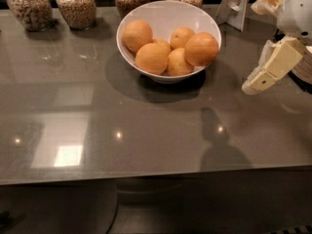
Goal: Pick orange from white bowl
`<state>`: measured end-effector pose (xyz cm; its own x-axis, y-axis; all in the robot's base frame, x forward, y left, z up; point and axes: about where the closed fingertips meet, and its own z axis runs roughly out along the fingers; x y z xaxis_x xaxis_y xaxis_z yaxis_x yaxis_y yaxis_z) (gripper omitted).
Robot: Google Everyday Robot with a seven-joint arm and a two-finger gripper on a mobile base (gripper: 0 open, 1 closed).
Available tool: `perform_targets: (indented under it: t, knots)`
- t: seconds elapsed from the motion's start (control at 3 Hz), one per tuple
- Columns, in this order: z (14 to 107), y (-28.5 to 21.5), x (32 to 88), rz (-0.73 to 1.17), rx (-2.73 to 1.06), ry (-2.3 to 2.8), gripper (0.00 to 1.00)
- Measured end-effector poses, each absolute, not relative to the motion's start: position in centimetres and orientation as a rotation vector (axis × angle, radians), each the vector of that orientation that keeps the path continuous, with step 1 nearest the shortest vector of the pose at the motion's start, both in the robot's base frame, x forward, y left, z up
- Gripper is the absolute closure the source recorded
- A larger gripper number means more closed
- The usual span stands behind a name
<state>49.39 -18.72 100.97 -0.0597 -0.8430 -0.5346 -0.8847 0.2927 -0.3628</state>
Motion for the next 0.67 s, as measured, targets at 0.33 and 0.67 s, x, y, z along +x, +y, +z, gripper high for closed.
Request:
perform_targets:
  t: [0.33,0.67]
  knots:
    - [102.3,-17.0,52.7,0.167,-1.464,1.807,0.00]
    - [102.3,-14.9,55.7,0.264,-1.406,1.786,0.00]
